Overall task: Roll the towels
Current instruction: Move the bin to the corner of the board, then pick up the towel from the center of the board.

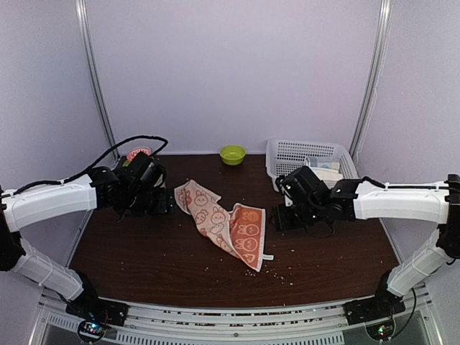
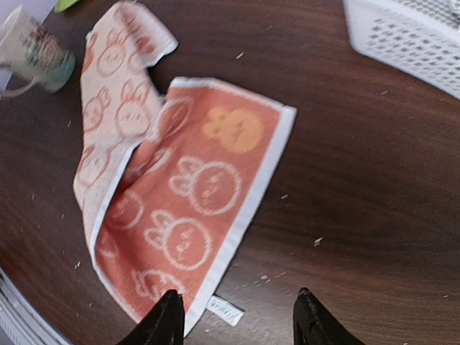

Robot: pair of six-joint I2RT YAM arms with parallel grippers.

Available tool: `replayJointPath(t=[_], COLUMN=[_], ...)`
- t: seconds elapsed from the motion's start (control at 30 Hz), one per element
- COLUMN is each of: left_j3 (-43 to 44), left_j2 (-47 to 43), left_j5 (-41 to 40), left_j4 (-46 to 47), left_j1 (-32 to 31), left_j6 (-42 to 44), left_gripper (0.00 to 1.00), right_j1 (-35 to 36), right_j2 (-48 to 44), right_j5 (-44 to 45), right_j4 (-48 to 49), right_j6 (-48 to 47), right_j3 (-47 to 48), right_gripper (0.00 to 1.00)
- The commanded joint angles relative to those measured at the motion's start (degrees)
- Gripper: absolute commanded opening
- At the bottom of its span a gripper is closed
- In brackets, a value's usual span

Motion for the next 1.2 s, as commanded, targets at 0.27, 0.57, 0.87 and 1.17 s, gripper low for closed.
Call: replayJointPath(t=[0.27, 0.57, 0.87, 1.17], left_j3=[-10.15, -6.47, -6.05, -2.19], left_j2=[-6.13, 1.24, -2.05, -8.51], left_j5=[5.34, 5.09, 5.05, 1.19], left_j4=[6.20, 4.94, 5.99, 1.34], left_j1=[0.10, 0.12, 0.11, 0.06], left_j6=[-1.94, -0.96, 0.57, 0.80], left_gripper=[0.82, 0.80, 0.76, 0.74], right_j1=[16.25, 17.43, 14.89, 13.07], right_j2=[15.79, 27.31, 20.91, 2.05], right_j5=[-2.89, 9.50, 12.21, 12.42], right_j4=[1.70, -10.25, -10.35, -18.92], right_j6=[-3.67, -4.01, -6.58, -21.43], right_j3=[10.45, 18.58, 15.58, 39.69], right_gripper=[0.55, 0.43, 0.00, 0.00])
